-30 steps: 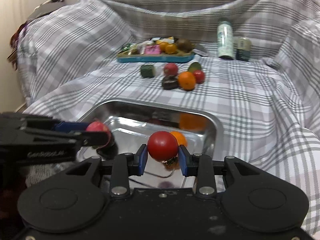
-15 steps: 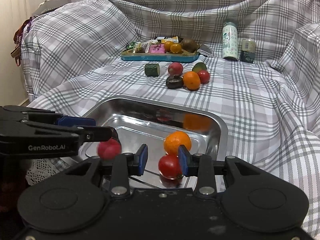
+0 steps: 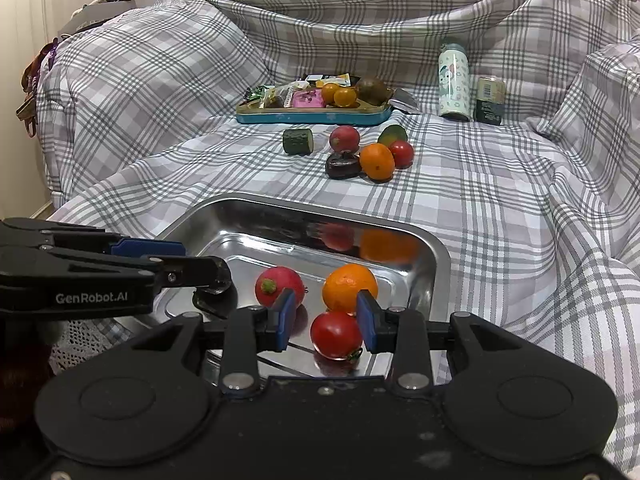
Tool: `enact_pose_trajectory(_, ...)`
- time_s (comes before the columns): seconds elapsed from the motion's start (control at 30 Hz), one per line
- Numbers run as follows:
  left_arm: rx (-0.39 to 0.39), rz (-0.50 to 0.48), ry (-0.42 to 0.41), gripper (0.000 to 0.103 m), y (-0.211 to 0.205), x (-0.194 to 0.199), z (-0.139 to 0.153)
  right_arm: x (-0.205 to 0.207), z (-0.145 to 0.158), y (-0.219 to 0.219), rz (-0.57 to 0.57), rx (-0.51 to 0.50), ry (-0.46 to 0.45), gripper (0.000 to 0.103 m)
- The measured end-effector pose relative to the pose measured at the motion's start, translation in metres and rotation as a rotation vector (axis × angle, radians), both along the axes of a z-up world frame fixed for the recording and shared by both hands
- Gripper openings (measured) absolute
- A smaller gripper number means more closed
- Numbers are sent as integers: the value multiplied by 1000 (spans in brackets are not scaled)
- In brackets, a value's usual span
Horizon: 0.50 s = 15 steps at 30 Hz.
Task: Organize fruits
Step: 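Carry the tomato and radish into the steel tray and release both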
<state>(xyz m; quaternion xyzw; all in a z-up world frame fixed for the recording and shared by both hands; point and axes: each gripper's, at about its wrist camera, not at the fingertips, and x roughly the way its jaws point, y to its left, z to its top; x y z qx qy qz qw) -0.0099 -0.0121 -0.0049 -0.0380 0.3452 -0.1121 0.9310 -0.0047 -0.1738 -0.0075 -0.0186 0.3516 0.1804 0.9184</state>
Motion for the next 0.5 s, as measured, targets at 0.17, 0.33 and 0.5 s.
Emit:
enact_pose_trajectory(0.17, 2, 2, -1, 44, 0, 0, 0, 0, 0, 0, -4, 0, 0, 36)
enact_pose_trajectory(0.33, 3, 7, -1, 44, 0, 0, 0, 1, 0, -1, -10, 0, 1, 36)
enact_pose_trajectory(0.5, 0, 27, -9, 44, 2, 0, 1, 2, -1, -1, -16, -2, 1, 36)
